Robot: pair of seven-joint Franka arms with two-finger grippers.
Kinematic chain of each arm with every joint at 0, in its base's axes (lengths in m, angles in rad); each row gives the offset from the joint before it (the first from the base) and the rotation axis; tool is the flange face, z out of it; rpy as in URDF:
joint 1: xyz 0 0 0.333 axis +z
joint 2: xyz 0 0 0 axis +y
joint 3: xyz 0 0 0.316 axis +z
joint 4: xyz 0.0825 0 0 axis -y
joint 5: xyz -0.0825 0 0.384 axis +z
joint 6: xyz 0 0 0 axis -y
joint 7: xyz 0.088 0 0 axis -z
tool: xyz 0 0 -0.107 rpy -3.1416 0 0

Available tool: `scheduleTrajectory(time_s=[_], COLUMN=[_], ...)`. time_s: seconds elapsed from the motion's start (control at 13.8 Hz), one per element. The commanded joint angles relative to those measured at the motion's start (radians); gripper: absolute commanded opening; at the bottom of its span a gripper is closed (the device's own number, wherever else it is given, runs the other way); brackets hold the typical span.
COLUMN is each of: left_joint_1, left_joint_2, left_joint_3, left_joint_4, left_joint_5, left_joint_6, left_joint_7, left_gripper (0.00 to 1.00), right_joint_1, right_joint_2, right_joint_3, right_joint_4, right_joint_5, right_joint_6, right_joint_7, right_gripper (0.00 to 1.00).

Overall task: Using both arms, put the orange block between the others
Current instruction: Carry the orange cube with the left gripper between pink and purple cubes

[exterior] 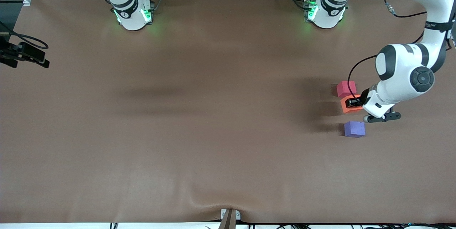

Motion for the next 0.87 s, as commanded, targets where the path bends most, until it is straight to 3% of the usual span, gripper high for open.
scheduleTrajectory(time_s=[0.0,0.79], left_joint_1=[0.06,0.069], left_joint_2=[-0.039,0.079], left_joint_3=[-0.007,-0.009], left_joint_4=[-0.036,-0.033], left_joint_5=[0.015,0.013], left_joint_6=[0.017,0.148], left_joint_7=[0.093,0.098], left_gripper=[0.45,0.45], right_joint_1=[-0.054,-0.046], right_joint_2=[-0.055,-0.074], right_joint_3=[0.017,0.015], right_joint_4=[-0.026,-0.022], right_joint_5=[-0.005,-0.005], right_joint_6=[-0.023,-0.046], right_joint_7=[0.015,0.013], right_gripper=[1.0,1.0])
